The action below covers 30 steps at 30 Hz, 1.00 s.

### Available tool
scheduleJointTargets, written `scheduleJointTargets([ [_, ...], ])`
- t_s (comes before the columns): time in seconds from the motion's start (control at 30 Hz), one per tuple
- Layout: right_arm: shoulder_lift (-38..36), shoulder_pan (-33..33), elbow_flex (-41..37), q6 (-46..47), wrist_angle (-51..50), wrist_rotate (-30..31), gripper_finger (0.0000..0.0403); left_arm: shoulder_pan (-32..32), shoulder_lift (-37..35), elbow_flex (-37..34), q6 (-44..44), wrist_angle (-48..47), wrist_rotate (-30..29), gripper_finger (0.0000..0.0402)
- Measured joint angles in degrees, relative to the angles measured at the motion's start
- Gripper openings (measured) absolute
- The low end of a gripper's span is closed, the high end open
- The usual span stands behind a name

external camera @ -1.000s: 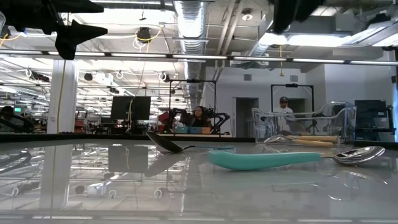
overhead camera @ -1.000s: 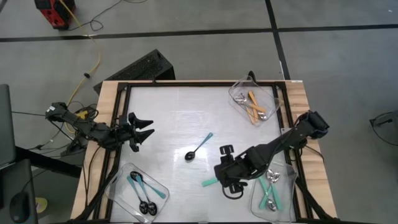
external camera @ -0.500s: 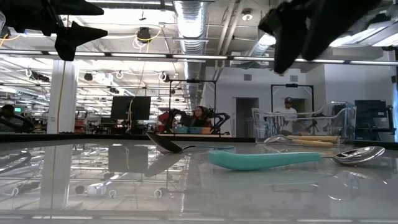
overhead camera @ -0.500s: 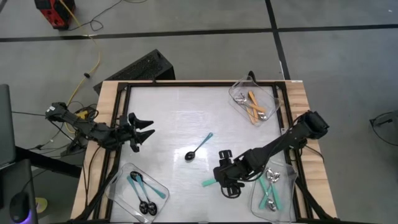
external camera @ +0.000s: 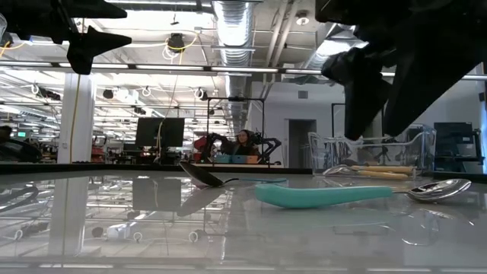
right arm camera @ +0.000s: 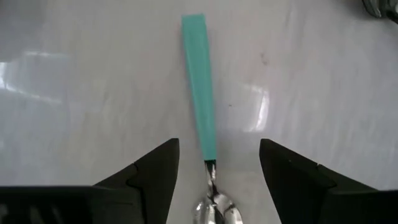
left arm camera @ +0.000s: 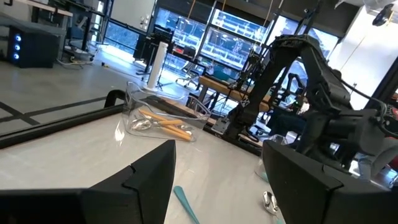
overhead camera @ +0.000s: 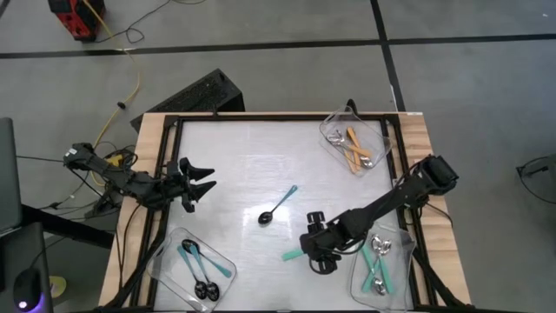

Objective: Sort silverware by color (type)
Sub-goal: Put the green spoon into the bottom right transparent bin

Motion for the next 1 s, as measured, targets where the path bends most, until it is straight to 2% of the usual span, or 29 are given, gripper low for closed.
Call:
scheduleJointTargets([
  [0.3,0.1,0.0,-3.6,0.3,4.9,0.0,0.0250,0.0,0.0,0.0,0.0,0.0,0.0,0.0226],
  [0.5,3.5,0.0,-3.5,0.0,6.7,-1.8,0.0250,0.0,0.0,0.0,0.0,-0.2,0.0,0.0226],
  [0.63,6.4,0.1,-3.5,0.4,6.3,-2.8,0.0250,0.0,0.0,0.0,0.0,-0.3,0.0,0.0226],
  [0.87,6.9,-0.1,-3.4,0.8,5.1,-3.2,0.0249,0.0,0.0,0.0,0.0,-0.1,0.0,0.0226],
  [1.0,6.9,-0.6,-3.4,2.6,4.6,-3.2,0.0233,0.0,0.0,0.0,0.0,-0.1,0.0,0.0226],
])
